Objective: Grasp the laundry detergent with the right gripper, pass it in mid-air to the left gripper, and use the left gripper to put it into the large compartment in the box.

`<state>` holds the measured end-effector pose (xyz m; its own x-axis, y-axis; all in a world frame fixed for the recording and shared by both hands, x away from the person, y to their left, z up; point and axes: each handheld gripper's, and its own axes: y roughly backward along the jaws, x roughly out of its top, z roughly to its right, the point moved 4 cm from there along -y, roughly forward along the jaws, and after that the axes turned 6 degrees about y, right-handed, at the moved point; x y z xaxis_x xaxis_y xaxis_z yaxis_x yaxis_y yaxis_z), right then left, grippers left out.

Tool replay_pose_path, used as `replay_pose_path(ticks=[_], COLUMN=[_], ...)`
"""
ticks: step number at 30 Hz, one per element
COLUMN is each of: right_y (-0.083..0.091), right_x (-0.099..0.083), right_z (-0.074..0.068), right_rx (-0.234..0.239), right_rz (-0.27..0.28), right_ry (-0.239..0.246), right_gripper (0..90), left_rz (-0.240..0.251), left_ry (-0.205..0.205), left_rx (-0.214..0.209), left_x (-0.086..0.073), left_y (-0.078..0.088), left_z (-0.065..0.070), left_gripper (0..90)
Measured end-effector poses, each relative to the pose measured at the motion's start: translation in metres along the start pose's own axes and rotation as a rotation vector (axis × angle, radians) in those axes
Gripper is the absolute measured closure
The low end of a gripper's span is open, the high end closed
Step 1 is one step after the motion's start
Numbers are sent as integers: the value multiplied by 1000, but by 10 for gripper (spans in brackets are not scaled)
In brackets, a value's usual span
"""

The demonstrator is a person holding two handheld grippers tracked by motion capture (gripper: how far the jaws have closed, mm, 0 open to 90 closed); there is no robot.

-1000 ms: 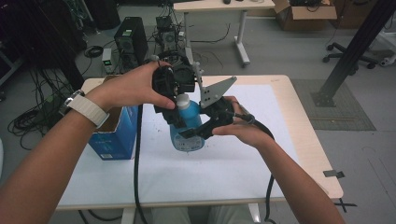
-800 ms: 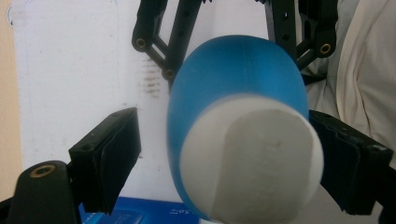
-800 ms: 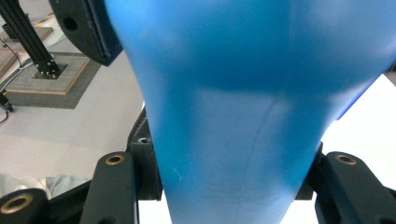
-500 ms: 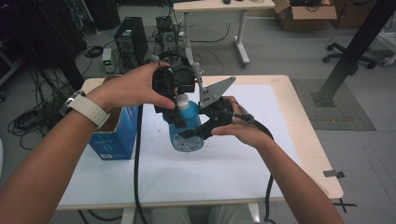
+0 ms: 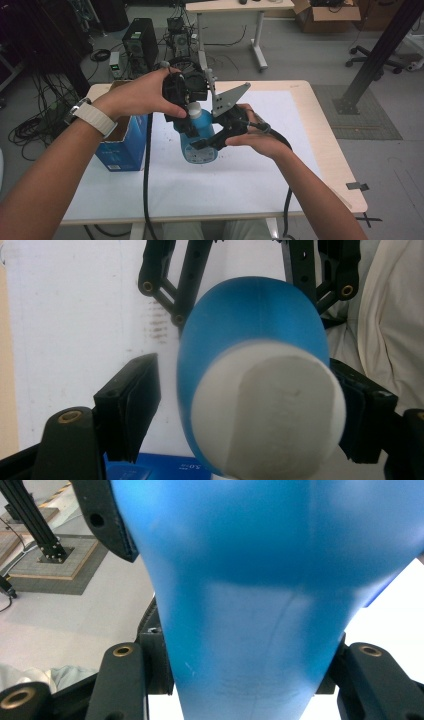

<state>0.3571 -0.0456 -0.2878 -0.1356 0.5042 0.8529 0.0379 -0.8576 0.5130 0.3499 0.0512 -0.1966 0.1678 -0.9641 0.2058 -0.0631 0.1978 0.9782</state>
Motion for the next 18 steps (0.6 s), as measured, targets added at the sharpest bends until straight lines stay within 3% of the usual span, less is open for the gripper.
replay_pose_path(ticks=[8,18], right_y=[0,0], right_x=[1,-1], right_z=[0,0], right_rx=[1,2], right_rz=[6,1], right_ry=[0,-1], right_gripper=[445,445], left_rz=[-5,-1], left_ry=[-2,-7], left_rx=[-11,-31], left_x=[0,-1], left_y=[-2,-2], left_z=[0,1], left_gripper=[267,372])
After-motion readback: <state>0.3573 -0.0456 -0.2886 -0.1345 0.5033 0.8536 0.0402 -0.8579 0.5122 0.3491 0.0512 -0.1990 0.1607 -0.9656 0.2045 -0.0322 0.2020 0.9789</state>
